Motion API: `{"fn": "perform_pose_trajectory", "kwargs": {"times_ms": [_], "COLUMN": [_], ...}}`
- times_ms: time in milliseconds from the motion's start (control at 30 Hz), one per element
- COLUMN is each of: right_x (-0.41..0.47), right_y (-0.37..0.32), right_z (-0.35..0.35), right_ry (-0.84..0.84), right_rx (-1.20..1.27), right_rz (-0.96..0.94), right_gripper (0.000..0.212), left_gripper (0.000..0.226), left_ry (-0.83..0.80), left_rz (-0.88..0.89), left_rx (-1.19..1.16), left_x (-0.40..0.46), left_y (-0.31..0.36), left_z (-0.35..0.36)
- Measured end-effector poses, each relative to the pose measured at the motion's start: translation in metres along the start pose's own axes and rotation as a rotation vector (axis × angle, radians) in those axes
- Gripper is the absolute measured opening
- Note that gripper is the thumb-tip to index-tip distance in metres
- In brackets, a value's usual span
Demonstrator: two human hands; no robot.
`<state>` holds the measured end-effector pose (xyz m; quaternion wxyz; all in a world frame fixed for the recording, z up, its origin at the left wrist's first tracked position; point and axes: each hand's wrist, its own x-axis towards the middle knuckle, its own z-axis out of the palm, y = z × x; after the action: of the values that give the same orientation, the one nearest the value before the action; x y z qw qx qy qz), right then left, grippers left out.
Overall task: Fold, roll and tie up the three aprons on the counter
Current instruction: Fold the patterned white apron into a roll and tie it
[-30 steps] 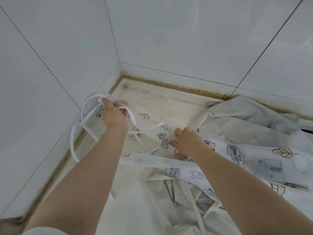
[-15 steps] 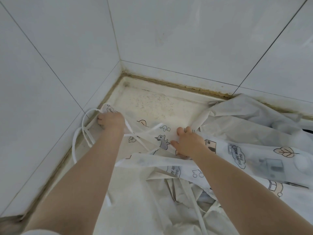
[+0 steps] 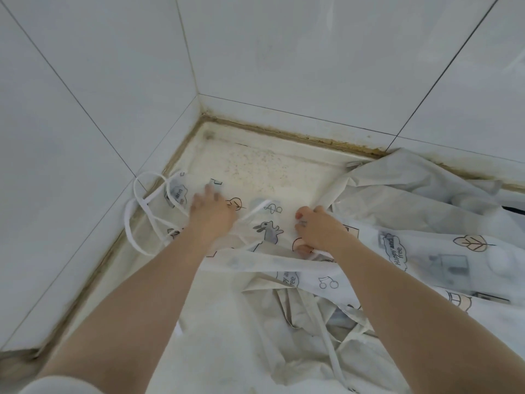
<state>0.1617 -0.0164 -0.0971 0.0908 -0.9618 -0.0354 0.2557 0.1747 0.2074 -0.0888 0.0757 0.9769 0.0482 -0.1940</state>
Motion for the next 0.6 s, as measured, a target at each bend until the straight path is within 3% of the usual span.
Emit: {"fn": "perform_pose_trajectory", "kwargs": {"times_ms": [67,133,200,267,333,467,600], "right_x": [-0.007,-0.017,-0.019,-0.027,-0.039,-0.061,-0.059], "right_y": [-0.001,-0.002,0.002,0.007,0.011,0.034,0.055], "right_z": [-0.005,-0.014,-0.014,-0.018,-0.026,-0.023,0.0], "right_ry": [0.035,0.024,0.013,-0.026,-0.089,-0.206,-0.105], "right_rx": [0.061,0.127,0.149,0.153,0.172,-0.022,0.151], "right_rz": [-0.028,-0.007,-0.02,-0.036,-0.06,-0.326,-0.276], "right_gripper": [0.036,0.038,0.039,0.038,0.041,0.034,0.034], "left_gripper": [0.049,0.033,0.039,0.048,0.036,0.018,0.033], "left_ry": [0.11,-0.138,-0.367,-0.389,-0.384,-0.484,-0.419], "left_rz": [0.312,0.596,0.708,0.718,0.734,0.617,0.442], "left_rx": [-0.129,-0.262,-0.115,0.128,0.224,0.176,0.207], "left_x": [-0.013,-0.038,-0.052,-0.049,-0.04,-0.027,-0.012], "left_y": [0.023,0.043,0.05,0.048,0.045,0.043,0.038], "left_z": [-0.019,-0.028,-0.016,-0.004,0.002,-0.009,-0.024]}}
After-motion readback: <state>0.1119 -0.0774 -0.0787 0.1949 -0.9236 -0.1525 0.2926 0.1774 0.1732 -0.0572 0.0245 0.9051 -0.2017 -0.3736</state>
